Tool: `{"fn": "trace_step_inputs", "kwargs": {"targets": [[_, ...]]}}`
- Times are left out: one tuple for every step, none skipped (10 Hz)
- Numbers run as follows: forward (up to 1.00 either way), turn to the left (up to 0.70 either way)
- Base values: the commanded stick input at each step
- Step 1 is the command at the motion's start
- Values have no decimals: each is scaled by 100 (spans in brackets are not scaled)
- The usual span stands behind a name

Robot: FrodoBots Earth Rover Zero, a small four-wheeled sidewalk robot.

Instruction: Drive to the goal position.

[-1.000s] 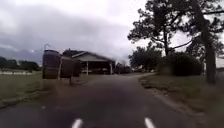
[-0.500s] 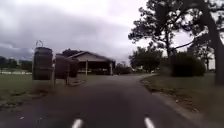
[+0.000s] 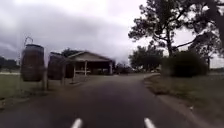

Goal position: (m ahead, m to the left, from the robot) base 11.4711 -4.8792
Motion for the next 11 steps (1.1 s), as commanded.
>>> {"fn": "trace_step_inputs", "kwargs": {"targets": [[80, 3], [80, 3], [80, 3], [80, 0], [80, -19], [80, -32], [80, -32], [80, -23], [80, 3], [80, 3], [80, 3]]}}
